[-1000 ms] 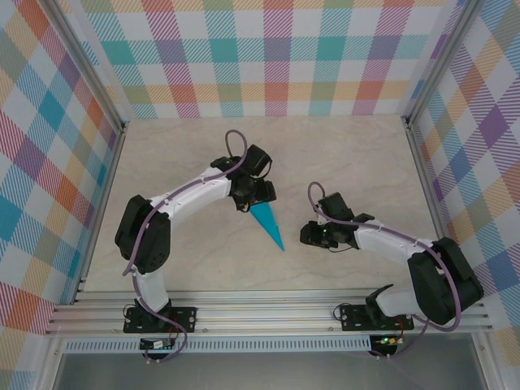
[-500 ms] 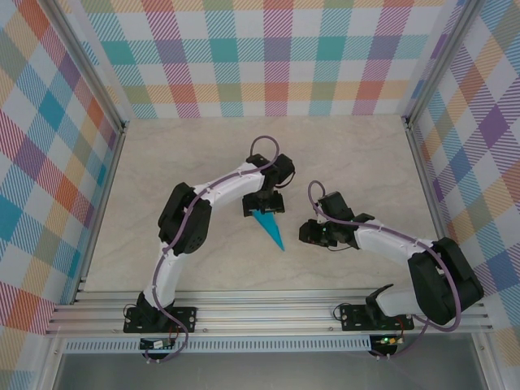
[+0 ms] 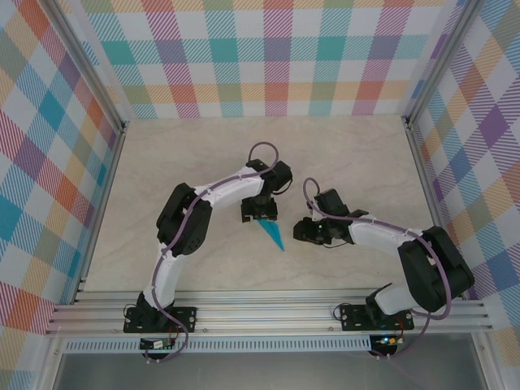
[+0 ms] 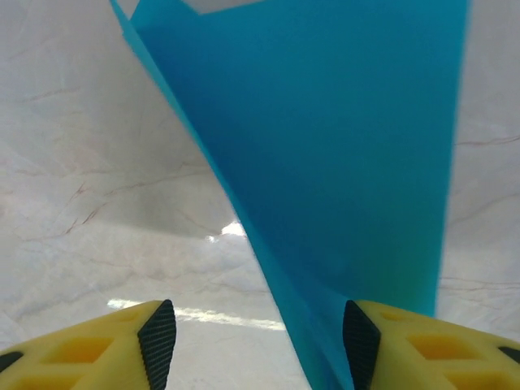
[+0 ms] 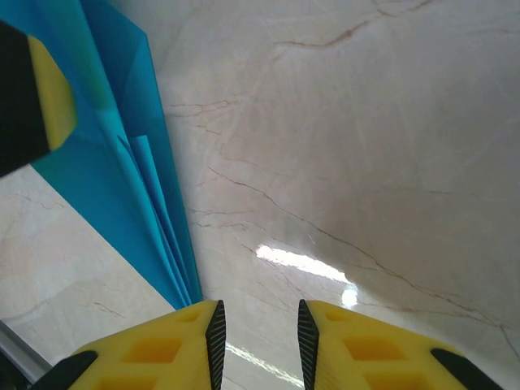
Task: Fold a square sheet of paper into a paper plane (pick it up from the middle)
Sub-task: Move a paper plane to the center of the table.
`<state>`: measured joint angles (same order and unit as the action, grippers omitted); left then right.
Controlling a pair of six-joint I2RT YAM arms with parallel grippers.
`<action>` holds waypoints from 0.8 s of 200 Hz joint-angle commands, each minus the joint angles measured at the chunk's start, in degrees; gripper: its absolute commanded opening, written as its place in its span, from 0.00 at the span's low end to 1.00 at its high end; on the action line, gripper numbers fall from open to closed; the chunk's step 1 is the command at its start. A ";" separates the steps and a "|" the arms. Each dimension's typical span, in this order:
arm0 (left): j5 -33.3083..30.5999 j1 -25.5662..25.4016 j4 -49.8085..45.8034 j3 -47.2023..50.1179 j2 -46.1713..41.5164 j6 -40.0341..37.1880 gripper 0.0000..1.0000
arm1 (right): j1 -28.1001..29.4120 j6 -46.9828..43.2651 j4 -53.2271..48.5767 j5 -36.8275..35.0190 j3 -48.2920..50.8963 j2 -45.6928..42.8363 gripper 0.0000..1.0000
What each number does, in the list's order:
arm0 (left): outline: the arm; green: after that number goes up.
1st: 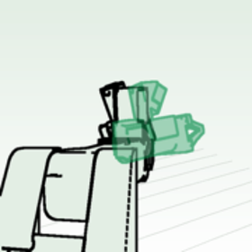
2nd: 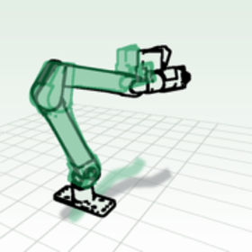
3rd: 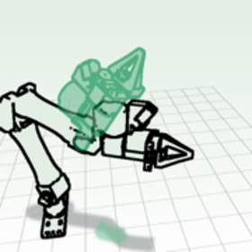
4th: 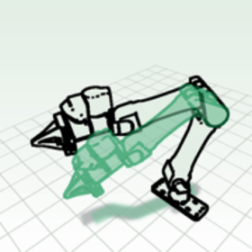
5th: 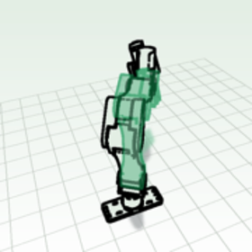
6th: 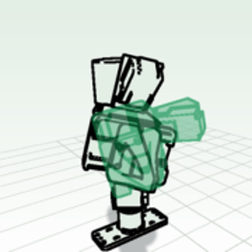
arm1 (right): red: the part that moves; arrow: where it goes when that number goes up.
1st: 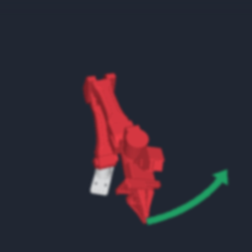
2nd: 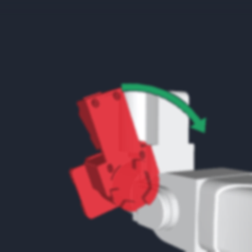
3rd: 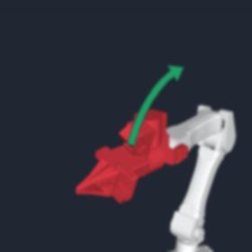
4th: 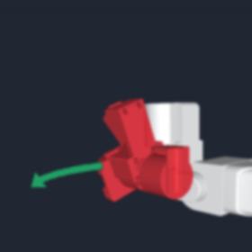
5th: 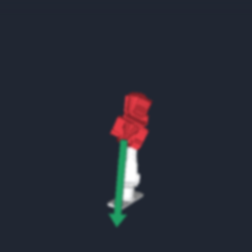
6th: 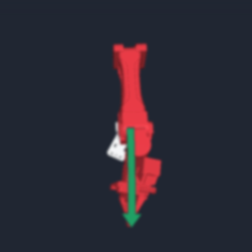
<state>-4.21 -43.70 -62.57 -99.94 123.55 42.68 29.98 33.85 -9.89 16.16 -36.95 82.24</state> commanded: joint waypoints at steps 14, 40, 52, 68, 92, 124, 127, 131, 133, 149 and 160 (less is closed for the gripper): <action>-1.41 0.46 1.74 2.76 -6.26 0.47 0.49 | -0.10 -0.23 2.04 3.36 -2.12 1.80 0.32; -2.34 0.47 3.88 6.42 -8.78 0.90 0.34 | -0.09 -0.97 4.03 8.09 -3.54 4.07 0.36; -2.34 0.65 5.42 8.55 -10.15 1.14 0.29 | -0.05 -1.48 5.24 10.73 -4.42 5.24 0.39; -2.19 0.96 6.71 10.54 -10.95 1.24 0.24 | 0.13 -2.25 5.96 12.95 -5.89 6.87 0.43; -1.61 1.21 7.45 11.73 -10.78 0.92 0.19 | 0.26 -3.32 4.61 13.45 -8.58 10.00 0.44; -1.51 1.20 8.52 12.79 -10.87 0.76 0.16 | 0.55 -4.97 3.30 14.94 -12.19 14.69 0.46; -1.55 1.18 8.56 12.91 -10.87 0.80 0.16 | 0.57 -5.01 3.30 14.99 -12.47 15.01 0.46; -1.52 1.16 8.67 12.91 -10.87 0.78 0.16 | 0.61 -5.14 3.32 15.03 -12.86 15.53 0.47; -1.51 1.21 8.62 12.92 -10.87 0.69 0.16 | 0.61 -5.31 3.33 15.12 -13.06 15.81 0.47; -1.34 1.23 8.82 13.27 -10.87 0.62 0.16 | 0.82 -6.52 2.07 16.22 -15.41 17.86 0.48; -1.09 1.25 9.06 13.53 -10.92 0.52 0.16 | 0.89 -6.77 1.33 15.90 -16.53 18.93 0.47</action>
<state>-5.61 -42.98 -53.76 -87.55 114.15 43.48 30.28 29.89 -6.76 29.69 -50.28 99.11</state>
